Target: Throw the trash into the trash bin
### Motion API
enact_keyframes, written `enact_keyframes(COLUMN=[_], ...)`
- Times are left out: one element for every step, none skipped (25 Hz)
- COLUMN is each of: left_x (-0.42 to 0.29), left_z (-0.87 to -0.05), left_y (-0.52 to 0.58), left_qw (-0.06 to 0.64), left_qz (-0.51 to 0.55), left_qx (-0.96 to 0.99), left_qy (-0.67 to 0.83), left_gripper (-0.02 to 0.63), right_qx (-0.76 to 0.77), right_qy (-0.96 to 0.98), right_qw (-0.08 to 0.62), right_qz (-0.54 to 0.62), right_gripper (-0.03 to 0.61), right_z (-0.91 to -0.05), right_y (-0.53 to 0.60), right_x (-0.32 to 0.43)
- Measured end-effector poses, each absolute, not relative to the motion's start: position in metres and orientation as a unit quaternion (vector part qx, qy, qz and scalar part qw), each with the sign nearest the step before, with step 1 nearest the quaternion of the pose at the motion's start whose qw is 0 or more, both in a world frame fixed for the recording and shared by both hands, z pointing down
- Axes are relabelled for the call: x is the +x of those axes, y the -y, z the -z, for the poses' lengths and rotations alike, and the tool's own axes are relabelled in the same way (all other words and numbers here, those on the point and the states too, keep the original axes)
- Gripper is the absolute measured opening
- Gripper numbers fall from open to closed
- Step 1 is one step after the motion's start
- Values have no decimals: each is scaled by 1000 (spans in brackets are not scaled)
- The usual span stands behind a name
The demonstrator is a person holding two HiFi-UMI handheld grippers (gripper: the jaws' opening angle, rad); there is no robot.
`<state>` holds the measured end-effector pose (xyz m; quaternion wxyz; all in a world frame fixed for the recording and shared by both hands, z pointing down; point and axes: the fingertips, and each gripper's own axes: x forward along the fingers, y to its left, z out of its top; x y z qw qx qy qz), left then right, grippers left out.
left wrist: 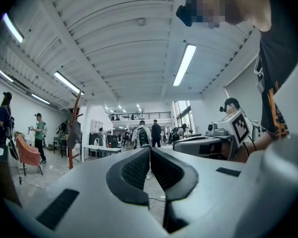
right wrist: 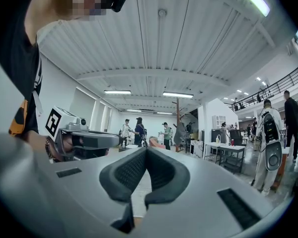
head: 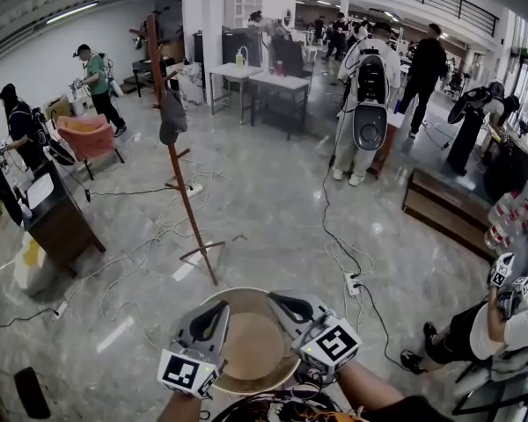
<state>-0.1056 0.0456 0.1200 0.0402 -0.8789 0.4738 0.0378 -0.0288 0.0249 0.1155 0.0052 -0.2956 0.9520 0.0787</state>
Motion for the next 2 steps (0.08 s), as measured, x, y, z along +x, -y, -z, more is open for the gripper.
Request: enact_keyframes(left_x=[-106,-106], left_z=[-119,-118], left_y=[-47,-48], left_qw=[40,40], left_qz=[-38,-37], left_qx=[-879,-879], left_qy=[-474,-474], left_gripper=[29,29], right_qx=[-295,-294], right_qy=[-952,-953], right_qw=[5,5], right_qz=[-78,-77], right_gripper=[14,14], right_z=[-115,-114], right_y=[-26,-28], right_x=[-29,-29])
